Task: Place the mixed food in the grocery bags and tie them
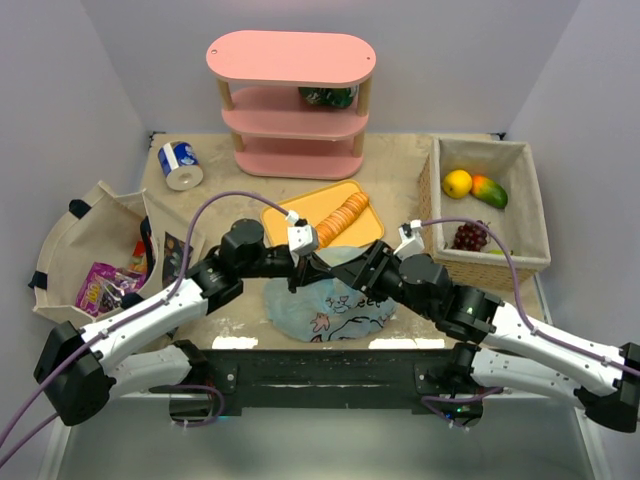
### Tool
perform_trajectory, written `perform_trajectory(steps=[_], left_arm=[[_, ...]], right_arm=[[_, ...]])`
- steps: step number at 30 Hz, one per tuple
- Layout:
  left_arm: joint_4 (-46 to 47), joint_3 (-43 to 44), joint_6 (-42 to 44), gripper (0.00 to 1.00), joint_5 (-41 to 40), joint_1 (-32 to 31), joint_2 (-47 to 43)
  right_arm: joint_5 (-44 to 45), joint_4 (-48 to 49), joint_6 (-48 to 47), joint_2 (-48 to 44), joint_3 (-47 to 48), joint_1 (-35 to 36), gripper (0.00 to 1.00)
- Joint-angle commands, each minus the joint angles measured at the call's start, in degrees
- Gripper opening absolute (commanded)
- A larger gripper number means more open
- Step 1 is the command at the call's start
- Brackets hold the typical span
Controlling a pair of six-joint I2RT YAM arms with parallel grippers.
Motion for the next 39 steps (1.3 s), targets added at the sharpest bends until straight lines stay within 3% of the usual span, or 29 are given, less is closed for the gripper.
perform_trajectory(steps=[1, 27, 39], left_arm=[[0.56, 2.38, 1.56, 0.0, 0.1, -1.05, -1.02], [-0.23, 1.85, 4.29, 0.0, -3.07, -5.27, -1.2], [0.82, 0.97, 4.37, 0.0, -6.14, -6.42, -2.25]], right_arm=[[3.06, 3.79, 1.93, 0.81, -1.08, 0.09, 0.61], [7.11, 14.69, 13.44, 0.99, -10.93, 0.09, 0.56], [10.8, 13.81, 17.49, -0.51, -12.07, 0.09, 0.55]])
